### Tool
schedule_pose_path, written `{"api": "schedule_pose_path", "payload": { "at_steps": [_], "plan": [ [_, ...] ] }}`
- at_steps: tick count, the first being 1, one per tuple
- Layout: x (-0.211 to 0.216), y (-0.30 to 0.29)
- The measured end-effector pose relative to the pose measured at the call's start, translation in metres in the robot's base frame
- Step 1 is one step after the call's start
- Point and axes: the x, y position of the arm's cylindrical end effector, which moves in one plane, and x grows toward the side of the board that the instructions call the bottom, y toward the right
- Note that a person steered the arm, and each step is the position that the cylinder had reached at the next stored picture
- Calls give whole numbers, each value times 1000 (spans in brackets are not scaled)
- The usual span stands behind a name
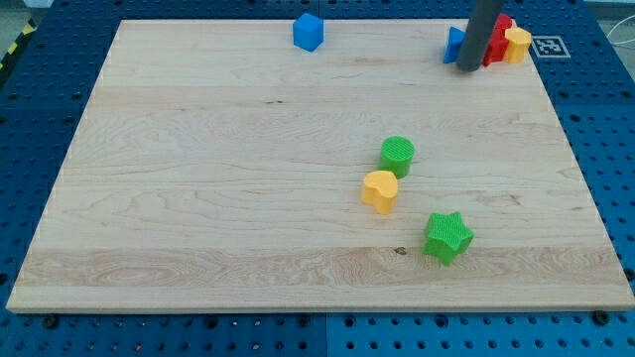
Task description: Slide the green circle closer to the red star
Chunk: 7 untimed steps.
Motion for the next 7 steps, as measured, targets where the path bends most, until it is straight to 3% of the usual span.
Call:
{"api": "schedule_pose_path", "payload": {
  "at_steps": [2, 3, 4, 5, 7],
  "plan": [
    [101, -124],
    [174, -133],
    [199, -108],
    [198, -101],
    [144, -102]
  ]
}}
